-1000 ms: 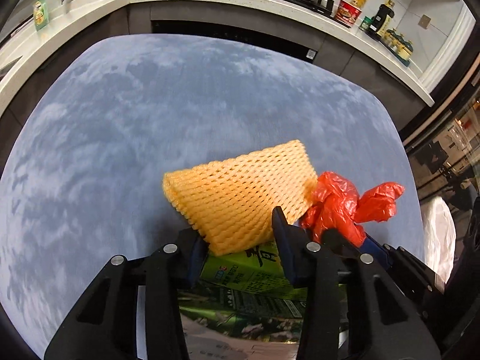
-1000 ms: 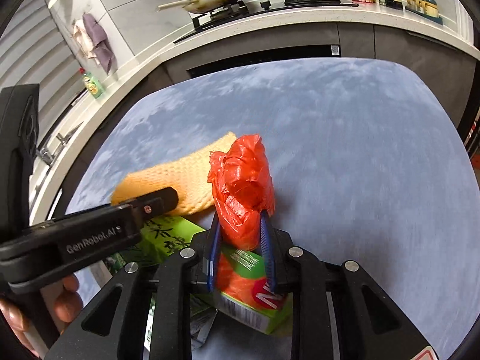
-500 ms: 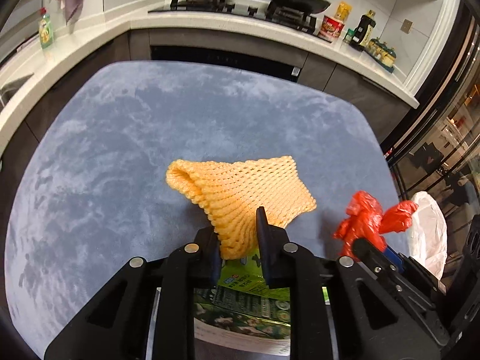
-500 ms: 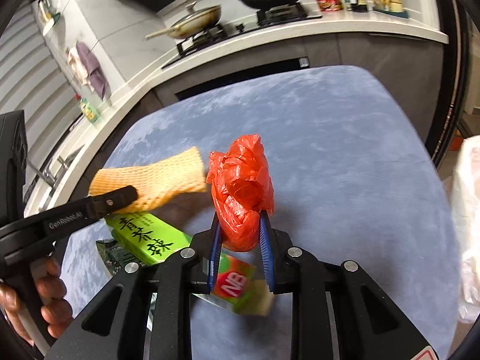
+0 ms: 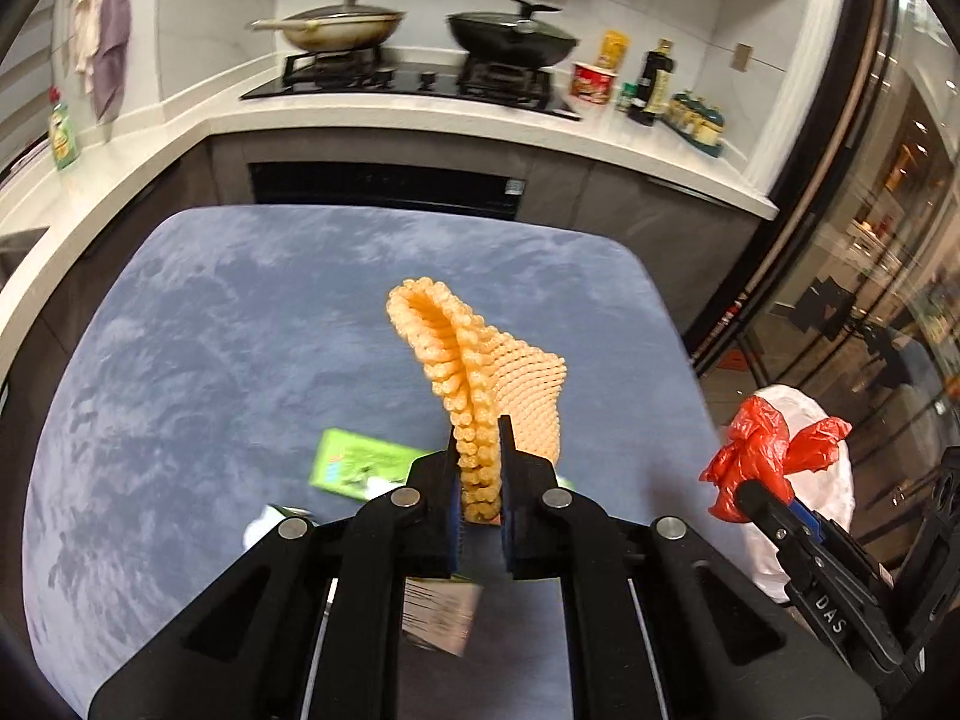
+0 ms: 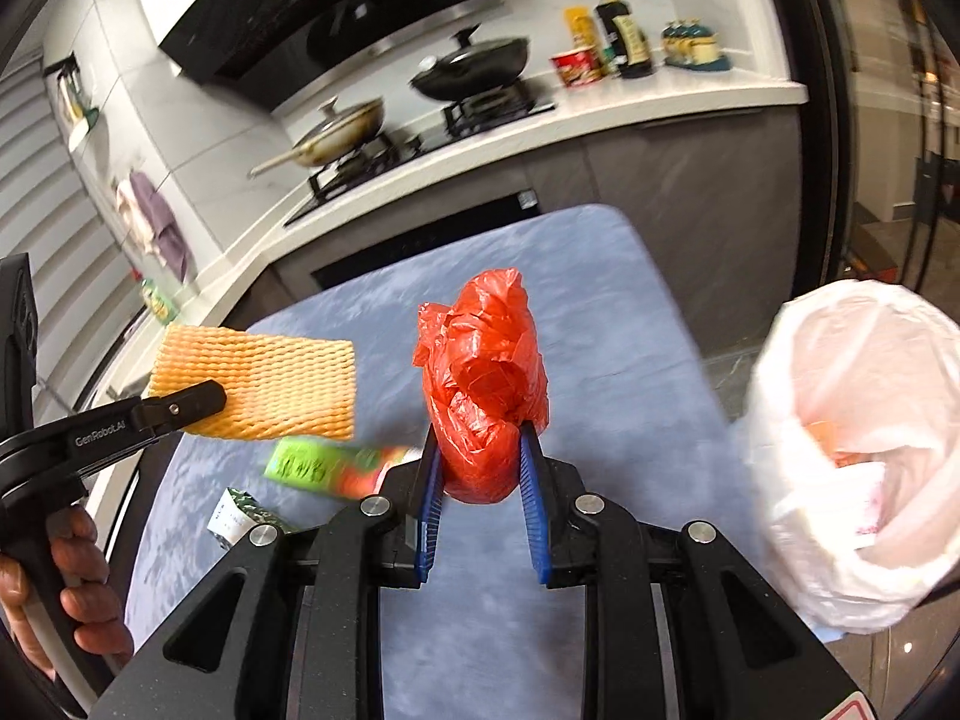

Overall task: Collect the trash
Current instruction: 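Carry the red bag and foam net over the bin and open both grippers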

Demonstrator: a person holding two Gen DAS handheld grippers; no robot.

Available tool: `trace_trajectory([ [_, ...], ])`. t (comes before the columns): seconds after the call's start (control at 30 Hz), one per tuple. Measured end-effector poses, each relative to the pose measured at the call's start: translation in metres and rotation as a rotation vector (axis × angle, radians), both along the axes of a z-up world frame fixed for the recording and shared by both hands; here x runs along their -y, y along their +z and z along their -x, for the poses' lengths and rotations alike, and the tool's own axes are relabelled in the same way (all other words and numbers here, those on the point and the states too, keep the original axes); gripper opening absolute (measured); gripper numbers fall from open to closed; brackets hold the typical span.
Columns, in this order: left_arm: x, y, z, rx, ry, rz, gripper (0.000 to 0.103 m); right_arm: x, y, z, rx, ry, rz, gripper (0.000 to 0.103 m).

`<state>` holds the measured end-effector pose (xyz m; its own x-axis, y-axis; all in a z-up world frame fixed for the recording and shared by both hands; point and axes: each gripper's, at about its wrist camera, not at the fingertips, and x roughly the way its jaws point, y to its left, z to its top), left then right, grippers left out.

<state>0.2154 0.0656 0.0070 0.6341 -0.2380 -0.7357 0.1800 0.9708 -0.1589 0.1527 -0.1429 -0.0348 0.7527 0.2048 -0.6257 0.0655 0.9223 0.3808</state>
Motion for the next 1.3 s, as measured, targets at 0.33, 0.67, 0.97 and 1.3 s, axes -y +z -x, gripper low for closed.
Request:
trace_trajectory([
  [0.33, 0.098, 0.006, 0.028, 0.010, -0.162, -0.005, 0.009, 0.082, 0.003, 0.050, 0.017, -0.162, -0.010, 0.022],
  [0.67, 0.183, -0.006, 0.047, -0.007, -0.290, -0.018, 0.009, 0.158, -0.007, 0.089, -0.004, -0.319, 0.006, 0.022],
  [0.97, 0.238, -0.012, 0.058, -0.013, -0.370, -0.034, 0.009, 0.199, -0.021, 0.106, -0.030, -0.400, -0.010, 0.022],
  [1.3, 0.260, -0.016, 0.058, -0.013, -0.397, -0.050, 0.009, 0.209, -0.028, 0.104, -0.040, -0.415, -0.013, 0.022],
])
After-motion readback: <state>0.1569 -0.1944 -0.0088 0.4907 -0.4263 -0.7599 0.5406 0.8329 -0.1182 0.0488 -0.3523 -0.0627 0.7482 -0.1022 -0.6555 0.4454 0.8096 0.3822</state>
